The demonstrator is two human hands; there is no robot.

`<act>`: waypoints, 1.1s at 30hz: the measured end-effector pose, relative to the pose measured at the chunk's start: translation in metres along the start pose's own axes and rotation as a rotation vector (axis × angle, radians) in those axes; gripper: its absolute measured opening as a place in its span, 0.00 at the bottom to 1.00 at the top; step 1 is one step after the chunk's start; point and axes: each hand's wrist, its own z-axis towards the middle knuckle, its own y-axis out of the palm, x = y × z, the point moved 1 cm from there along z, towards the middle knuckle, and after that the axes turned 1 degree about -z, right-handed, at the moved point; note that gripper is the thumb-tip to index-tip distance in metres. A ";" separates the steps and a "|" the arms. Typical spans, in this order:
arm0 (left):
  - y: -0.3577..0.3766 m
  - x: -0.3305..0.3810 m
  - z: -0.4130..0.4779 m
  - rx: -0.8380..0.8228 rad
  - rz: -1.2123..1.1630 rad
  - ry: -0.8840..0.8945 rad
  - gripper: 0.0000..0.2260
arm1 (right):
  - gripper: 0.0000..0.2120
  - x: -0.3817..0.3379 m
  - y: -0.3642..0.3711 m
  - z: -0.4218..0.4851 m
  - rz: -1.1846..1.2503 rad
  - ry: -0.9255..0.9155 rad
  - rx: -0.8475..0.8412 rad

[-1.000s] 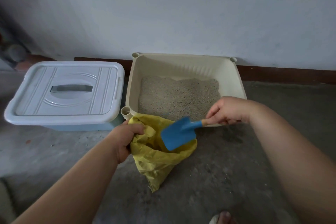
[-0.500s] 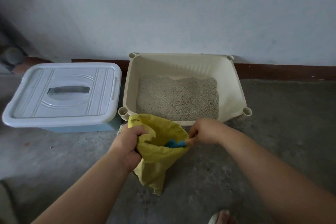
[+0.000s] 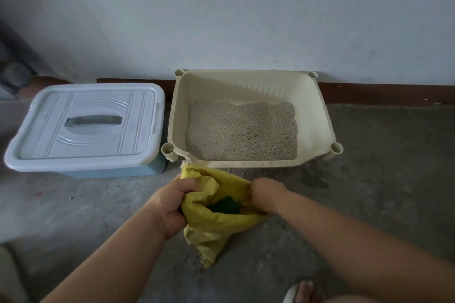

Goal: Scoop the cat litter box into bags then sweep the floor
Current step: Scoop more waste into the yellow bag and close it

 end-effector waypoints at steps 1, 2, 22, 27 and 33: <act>-0.001 -0.002 0.002 -0.010 0.006 -0.010 0.22 | 0.20 -0.001 0.002 0.004 0.022 -0.017 -0.075; -0.002 -0.004 0.004 -0.018 0.015 -0.016 0.23 | 0.21 -0.003 0.007 0.006 0.023 -0.045 -0.154; -0.011 0.026 0.020 0.257 0.048 0.084 0.07 | 0.09 0.079 -0.082 -0.029 0.872 0.114 -0.306; -0.013 0.030 0.017 0.278 0.036 0.065 0.06 | 0.10 0.085 -0.124 -0.016 0.763 0.283 0.013; -0.019 0.033 0.027 0.293 0.034 0.056 0.14 | 0.11 0.046 -0.148 0.042 0.129 0.191 0.492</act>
